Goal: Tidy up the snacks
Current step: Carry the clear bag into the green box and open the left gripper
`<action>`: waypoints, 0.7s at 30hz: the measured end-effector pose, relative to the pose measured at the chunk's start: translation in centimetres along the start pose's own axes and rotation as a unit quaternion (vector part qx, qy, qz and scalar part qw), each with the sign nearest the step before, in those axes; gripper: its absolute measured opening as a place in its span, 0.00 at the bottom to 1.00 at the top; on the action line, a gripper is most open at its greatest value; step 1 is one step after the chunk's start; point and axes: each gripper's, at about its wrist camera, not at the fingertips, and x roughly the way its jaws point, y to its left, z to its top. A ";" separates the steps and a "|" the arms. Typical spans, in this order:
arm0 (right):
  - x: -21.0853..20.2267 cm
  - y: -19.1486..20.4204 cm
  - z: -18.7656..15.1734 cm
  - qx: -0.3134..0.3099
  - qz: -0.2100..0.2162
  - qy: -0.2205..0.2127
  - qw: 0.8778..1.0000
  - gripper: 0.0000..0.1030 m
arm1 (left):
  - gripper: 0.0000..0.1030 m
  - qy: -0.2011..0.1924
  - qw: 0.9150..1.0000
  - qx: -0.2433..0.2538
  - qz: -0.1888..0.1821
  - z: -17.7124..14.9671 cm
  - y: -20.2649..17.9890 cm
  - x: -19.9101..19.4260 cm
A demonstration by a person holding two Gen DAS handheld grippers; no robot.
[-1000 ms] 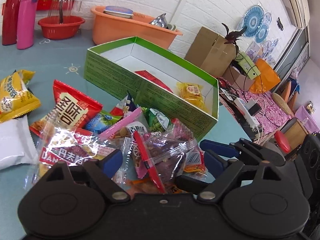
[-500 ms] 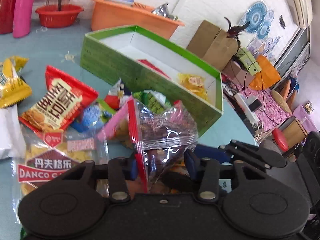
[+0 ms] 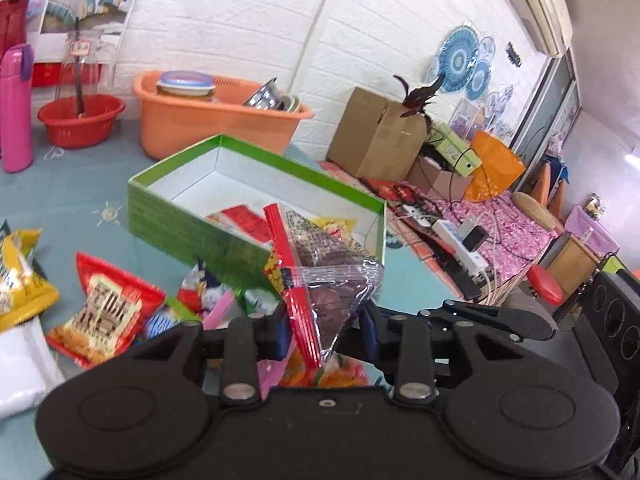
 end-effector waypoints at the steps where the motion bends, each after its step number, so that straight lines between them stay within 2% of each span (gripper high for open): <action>1: -0.1 -0.3 0.4 0.000 -0.004 -0.005 1.000 0.37 | 0.51 -0.003 1.000 0.004 -0.004 0.5 -0.1 0.2; 11: 0.5 -3.7 2.6 0.016 -0.042 -0.031 0.999 0.37 | 0.51 -0.007 0.999 0.038 -0.029 4.3 -1.1 4.4; 21: 3.0 -7.1 1.8 0.053 -0.065 -0.019 0.996 0.37 | 0.52 0.024 0.998 0.045 -0.041 5.5 0.1 9.9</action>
